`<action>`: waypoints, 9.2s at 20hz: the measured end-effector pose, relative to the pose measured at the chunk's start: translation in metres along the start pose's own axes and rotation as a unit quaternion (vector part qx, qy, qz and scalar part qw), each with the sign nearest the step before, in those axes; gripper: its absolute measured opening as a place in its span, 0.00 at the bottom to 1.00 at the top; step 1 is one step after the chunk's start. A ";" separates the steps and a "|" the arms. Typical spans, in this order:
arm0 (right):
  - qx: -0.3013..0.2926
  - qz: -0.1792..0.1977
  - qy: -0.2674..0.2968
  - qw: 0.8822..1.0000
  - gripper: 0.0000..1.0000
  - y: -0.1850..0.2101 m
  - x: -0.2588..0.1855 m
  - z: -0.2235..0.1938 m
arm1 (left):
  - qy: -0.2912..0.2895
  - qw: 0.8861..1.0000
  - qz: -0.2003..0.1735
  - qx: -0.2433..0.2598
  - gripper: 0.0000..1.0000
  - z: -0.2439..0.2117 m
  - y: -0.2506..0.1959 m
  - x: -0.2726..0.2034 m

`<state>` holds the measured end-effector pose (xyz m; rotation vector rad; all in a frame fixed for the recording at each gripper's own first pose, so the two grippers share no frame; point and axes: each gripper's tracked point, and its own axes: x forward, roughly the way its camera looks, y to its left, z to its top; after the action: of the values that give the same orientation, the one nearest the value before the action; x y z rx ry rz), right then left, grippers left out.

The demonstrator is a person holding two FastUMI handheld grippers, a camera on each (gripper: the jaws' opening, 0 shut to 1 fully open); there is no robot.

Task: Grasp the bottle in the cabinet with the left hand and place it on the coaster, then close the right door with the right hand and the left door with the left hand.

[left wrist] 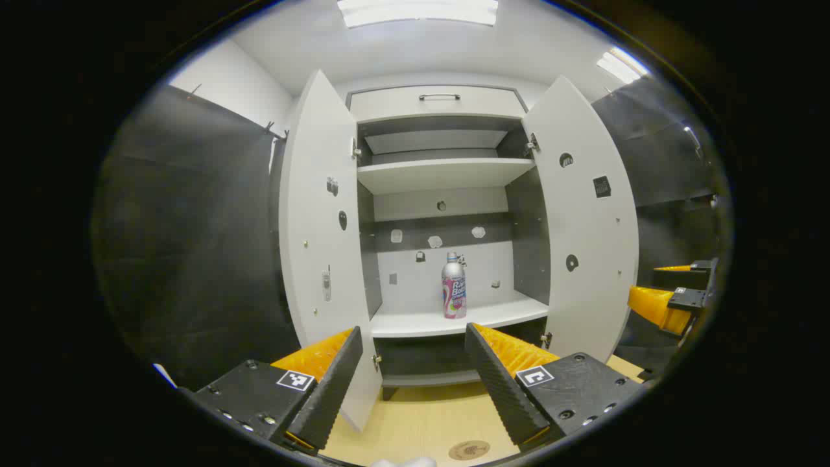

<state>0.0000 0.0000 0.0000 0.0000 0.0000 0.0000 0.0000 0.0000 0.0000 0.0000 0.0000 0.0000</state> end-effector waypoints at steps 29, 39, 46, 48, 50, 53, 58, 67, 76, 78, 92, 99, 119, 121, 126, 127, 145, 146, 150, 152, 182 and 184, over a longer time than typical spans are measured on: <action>0.015 -0.030 0.009 0.999 0.97 -0.010 0.012 0.002 | -0.018 0.999 -0.033 0.015 0.97 0.008 -0.023 0.081; 0.016 -0.050 0.015 0.998 0.99 -0.019 -0.002 0.010 | -0.046 0.997 -0.053 0.015 0.98 0.039 -0.065 0.229; 0.008 -0.075 0.026 0.997 0.99 -0.027 -0.005 0.010 | -0.019 0.999 -0.036 0.019 0.97 0.010 -0.086 0.330; 0.007 -0.086 0.035 0.996 0.99 -0.033 -0.005 0.006 | -0.010 0.999 -0.026 0.020 0.97 -0.001 -0.090 0.352; 0.006 -0.095 0.043 0.995 0.99 -0.043 -0.006 0.000 | 0.005 1.000 -0.021 0.014 0.97 -0.014 -0.092 0.371; 0.004 -0.103 0.049 0.993 0.99 -0.046 -0.004 -0.002 | 0.016 1.000 -0.015 0.009 0.97 -0.024 -0.088 0.389; 0.000 -0.097 0.060 0.993 0.99 -0.042 0.001 -0.008 | 0.026 1.000 -0.012 0.013 0.97 -0.035 -0.084 0.402; 0.003 -0.086 0.049 0.995 0.99 -0.039 0.001 -0.002 | -0.002 1.000 -0.022 0.012 0.83 -0.004 -0.072 0.366; 0.009 -0.067 0.044 0.997 0.99 -0.029 -0.003 -0.003 | -0.021 0.997 -0.076 0.005 0.76 0.008 -0.081 0.242; 0.009 -0.065 0.045 0.997 0.97 -0.030 -0.005 -0.006 | -0.011 0.997 -0.080 0.000 0.79 -0.006 -0.080 0.215; 0.008 -0.074 0.060 0.995 0.99 -0.041 -0.012 -0.025 | 0.003 0.993 -0.115 -0.017 0.83 -0.121 -0.091 0.096; -0.002 -0.069 0.076 0.995 0.97 -0.037 -0.011 -0.034 | 0.025 0.987 -0.157 -0.011 0.80 -0.216 -0.108 0.064; -0.040 -0.052 0.117 0.991 0.97 -0.018 -0.006 -0.053 | 0.040 0.979 -0.200 -0.011 0.80 -0.333 -0.122 0.019; -0.042 -0.050 0.117 0.991 0.99 -0.016 -0.009 -0.053 | 0.052 0.978 -0.201 -0.008 0.83 -0.340 -0.124 0.015; -0.043 -0.045 0.112 0.992 0.99 -0.013 -0.013 -0.051 | 0.037 0.983 -0.179 0.008 0.99 -0.314 -0.112 0.018; -0.043 -0.043 0.113 0.992 0.97 -0.012 -0.014 -0.053 | 0.030 0.984 -0.178 0.009 0.98 -0.304 -0.111 0.019; 0.027 -0.040 0.074 0.996 0.99 -0.021 -0.037 -0.047 | -0.062 0.981 -0.173 -0.064 0.98 -0.054 -0.088 0.038; 0.033 -0.041 0.069 0.996 0.99 -0.022 -0.037 -0.045 | -0.061 0.982 -0.170 -0.061 0.98 -0.042 -0.082 0.040; 0.042 -0.042 0.046 0.997 0.99 -0.028 -0.035 -0.036 | -0.064 0.989 -0.126 -0.044 0.98 0.004 -0.038 0.047; 0.049 -0.045 0.034 0.997 0.97 -0.033 -0.033 -0.029 | -0.051 0.994 -0.094 -0.032 0.98 0.023 -0.008 0.049; 0.053 0.006 0.010 0.999 0.99 -0.269 0.129 0.042 | 0.038 0.996 0.076 0.002 0.97 0.014 -0.049 -0.010; 0.056 0.022 0.007 0.998 1.00 -0.251 0.136 0.047 | 0.038 0.996 0.078 0.003 0.97 0.008 -0.047 -0.012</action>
<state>0.1359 -0.2511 0.0471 0.1127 0.0141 0.0438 -0.0124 -0.0467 0.0083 0.0054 0.0756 0.1568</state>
